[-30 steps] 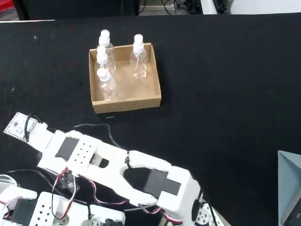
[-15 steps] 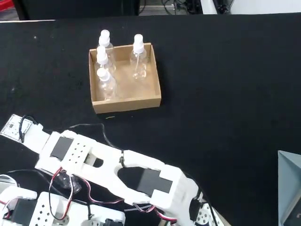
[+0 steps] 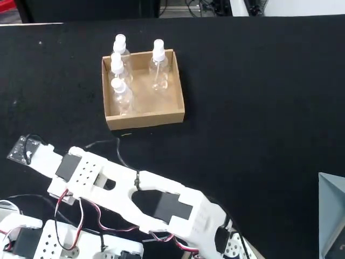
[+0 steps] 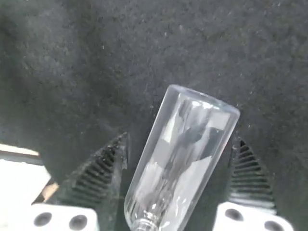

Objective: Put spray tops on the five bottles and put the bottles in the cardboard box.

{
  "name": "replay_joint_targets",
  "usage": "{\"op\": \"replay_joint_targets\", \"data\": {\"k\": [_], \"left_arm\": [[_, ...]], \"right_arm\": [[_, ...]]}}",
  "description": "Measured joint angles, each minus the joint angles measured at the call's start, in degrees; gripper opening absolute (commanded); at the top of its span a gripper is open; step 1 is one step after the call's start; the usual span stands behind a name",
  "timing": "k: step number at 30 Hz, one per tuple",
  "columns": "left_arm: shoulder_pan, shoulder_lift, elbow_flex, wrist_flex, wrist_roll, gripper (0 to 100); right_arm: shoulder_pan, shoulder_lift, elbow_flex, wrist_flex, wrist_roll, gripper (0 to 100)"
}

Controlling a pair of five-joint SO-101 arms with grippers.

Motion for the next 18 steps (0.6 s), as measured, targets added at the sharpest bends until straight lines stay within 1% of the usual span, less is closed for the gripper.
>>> {"op": "replay_joint_targets", "data": {"k": [8, 12, 14, 18], "left_arm": [[0.0, 0.0, 0.0, 0.0, 0.0, 24], [0.0, 0.0, 0.0, 0.0, 0.0, 24], [0.0, 0.0, 0.0, 0.0, 0.0, 24], [0.0, 0.0, 0.0, 0.0, 0.0, 24]], "right_arm": [[0.0, 4.22, -0.18, 0.79, 0.0, 26.9], [0.26, 4.22, -0.18, 2.37, -1.67, 26.0], [0.35, 4.22, -0.18, 3.16, -1.93, 21.8], [0.26, 4.22, -0.18, 3.87, -2.02, 10.3]]}}
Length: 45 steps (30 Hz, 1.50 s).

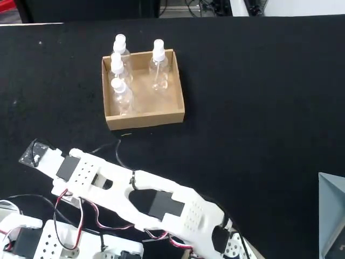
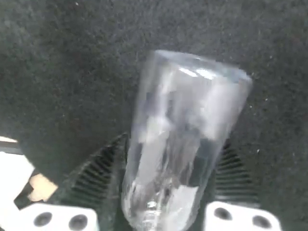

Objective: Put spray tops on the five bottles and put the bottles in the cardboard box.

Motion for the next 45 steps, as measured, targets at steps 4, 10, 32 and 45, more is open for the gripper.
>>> {"op": "replay_joint_targets", "data": {"k": [4, 10, 32, 45], "left_arm": [[0.0, 0.0, 0.0, 0.0, 0.0, 24], [0.0, 0.0, 0.0, 0.0, 0.0, 24], [3.34, 0.0, 0.0, 0.0, 0.09, 24], [15.21, 0.0, 0.0, 0.0, 0.0, 24]], "right_arm": [[0.0, 0.0, 0.0, 0.09, -0.09, 2.5], [0.09, 0.0, 0.0, 1.49, -0.09, 1.2], [5.19, -17.05, 0.0, 22.86, -0.09, 1.2], [13.01, -26.99, 0.0, 28.31, -0.09, 1.2]]}}
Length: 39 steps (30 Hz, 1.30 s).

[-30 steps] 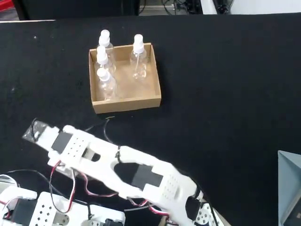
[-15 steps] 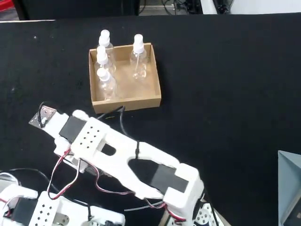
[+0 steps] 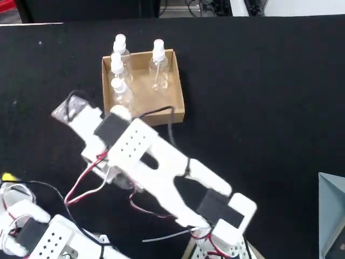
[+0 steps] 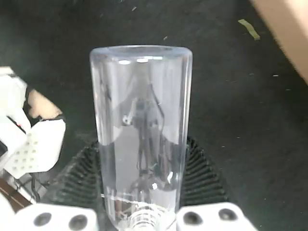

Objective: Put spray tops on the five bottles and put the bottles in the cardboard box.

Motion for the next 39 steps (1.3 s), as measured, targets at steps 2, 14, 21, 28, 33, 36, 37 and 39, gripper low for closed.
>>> {"op": "replay_joint_targets", "data": {"k": [2, 14, 21, 28, 33, 36, 37, 39], "left_arm": [[2.55, 0.0, 0.0, 0.0, 0.0, 24], [16.09, 0.0, 0.0, 4.31, 0.0, 24], [19.43, 0.0, 0.0, 4.31, 0.0, 24], [19.69, 0.0, 0.0, 6.68, -0.18, 24], [19.69, 0.0, 0.0, 6.68, -0.18, 24], [19.78, 0.0, 0.0, 6.68, -0.18, 24], [19.78, 0.0, 0.0, 6.68, -0.18, 24], [19.78, 0.0, 0.0, 6.68, -0.18, 24]], "right_arm": [[0.88, -2.64, 0.35, 0.0, 0.0, 1.3], [0.97, -14.42, 13.63, 0.0, 0.0, 1.2], [2.02, -15.91, 16.44, 0.0, -0.18, 1.2], [10.81, -15.91, 16.44, 0.0, -9.32, 1.2], [15.21, -15.91, 16.62, 0.0, -15.3, 1.4], [18.11, -15.91, 18.99, 0.0, -19.16, 1.5], [18.9, -15.91, 20.13, 0.0, -20.48, 1.5], [20.4, -15.91, 21.63, 0.0, -23.21, 1.4]]}}
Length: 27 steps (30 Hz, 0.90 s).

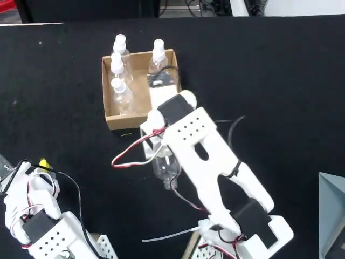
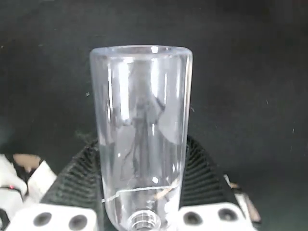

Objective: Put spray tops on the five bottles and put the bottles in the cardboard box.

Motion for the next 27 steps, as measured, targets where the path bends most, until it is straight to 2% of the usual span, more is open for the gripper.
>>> {"op": "replay_joint_targets", "data": {"k": [18, 23, 27], "left_arm": [[0.0, 0.0, 0.0, 0.0, 0.0, 24], [0.0, 0.0, 0.0, 0.0, 0.0, 24], [0.0, 0.0, 0.0, 0.0, 0.0, 24]], "right_arm": [[16.88, 0.0, 2.55, 0.0, -21.36, 1.5], [17.85, 0.0, 7.91, -1.67, -26.81, 1.6], [17.85, 0.0, 14.42, -8.0, -30.24, 1.6]]}}
